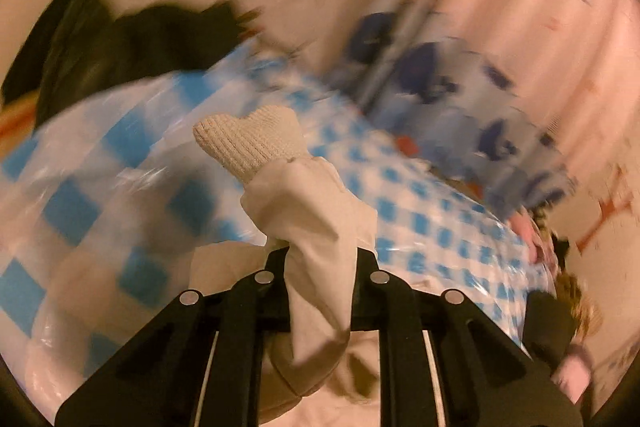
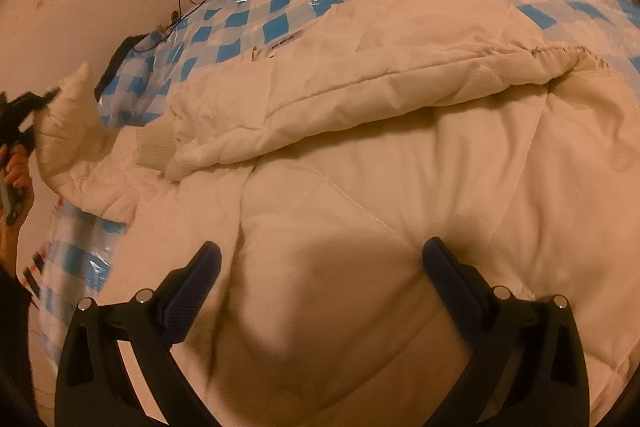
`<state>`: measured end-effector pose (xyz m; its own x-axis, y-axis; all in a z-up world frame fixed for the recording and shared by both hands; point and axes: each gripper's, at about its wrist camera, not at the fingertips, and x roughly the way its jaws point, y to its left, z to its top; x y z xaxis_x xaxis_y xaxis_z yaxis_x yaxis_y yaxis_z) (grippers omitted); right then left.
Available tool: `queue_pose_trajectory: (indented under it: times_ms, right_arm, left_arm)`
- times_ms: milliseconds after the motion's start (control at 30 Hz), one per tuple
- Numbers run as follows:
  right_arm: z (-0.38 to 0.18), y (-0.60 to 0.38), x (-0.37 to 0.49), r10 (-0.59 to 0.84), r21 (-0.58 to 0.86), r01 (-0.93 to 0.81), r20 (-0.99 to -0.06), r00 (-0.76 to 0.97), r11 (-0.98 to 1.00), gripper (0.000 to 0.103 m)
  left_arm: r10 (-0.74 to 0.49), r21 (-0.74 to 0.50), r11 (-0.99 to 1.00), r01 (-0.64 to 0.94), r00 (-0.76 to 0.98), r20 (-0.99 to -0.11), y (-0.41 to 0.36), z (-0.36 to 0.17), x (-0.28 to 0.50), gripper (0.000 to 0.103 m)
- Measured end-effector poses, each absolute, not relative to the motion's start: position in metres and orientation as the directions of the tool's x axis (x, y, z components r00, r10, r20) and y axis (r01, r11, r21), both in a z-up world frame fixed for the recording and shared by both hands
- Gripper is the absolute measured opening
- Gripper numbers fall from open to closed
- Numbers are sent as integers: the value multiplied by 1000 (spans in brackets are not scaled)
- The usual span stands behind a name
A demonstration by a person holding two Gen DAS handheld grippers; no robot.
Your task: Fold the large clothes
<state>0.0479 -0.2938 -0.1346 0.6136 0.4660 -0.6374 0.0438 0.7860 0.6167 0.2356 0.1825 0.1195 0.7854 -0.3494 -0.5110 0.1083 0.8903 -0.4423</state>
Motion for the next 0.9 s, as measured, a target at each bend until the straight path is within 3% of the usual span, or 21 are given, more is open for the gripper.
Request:
queue_pose_trajectory:
  times_ms: [133,300,433,600,700,767,833,900]
  right_arm:
    - [-128,-310,46,567,743,50,-550,613,667,97]
    - [-115,-361,40,609,870,73,-399,685,488,97]
    - [-127,-411,38,626,949,125,-285,726,288,97]
    - [-155,-457,35,632,986,169,-131,763,0,97]
    - [-162,-468,37,644,982,174,-82,760,-80,97]
    - [-161,-471,39,645,982,163,-68,761,-90,97]
    - [-155,-474,42,648,986,144,-59,760,-79,97]
    - [-145,-474,48,656,992,113,-54,753,-48,97]
  left_arm:
    - [-395,-334,908,255,789,-470,92,155,211,13]
    - [-429,-210,903,375,765,-480,-20,157,185,13]
    - [-437,-107,886,451,738,-514,-114,123,170,13]
    - [-324,163,828,536,696,-641,-227,25,148,16]
    - [-257,258,750,609,628,-734,-262,-32,129,24]
    - [-269,298,691,658,617,-739,-271,-49,107,44]
    - [-327,277,647,710,587,-741,-269,-49,84,55]
    - [-373,231,628,743,548,-749,-260,-43,72,56]
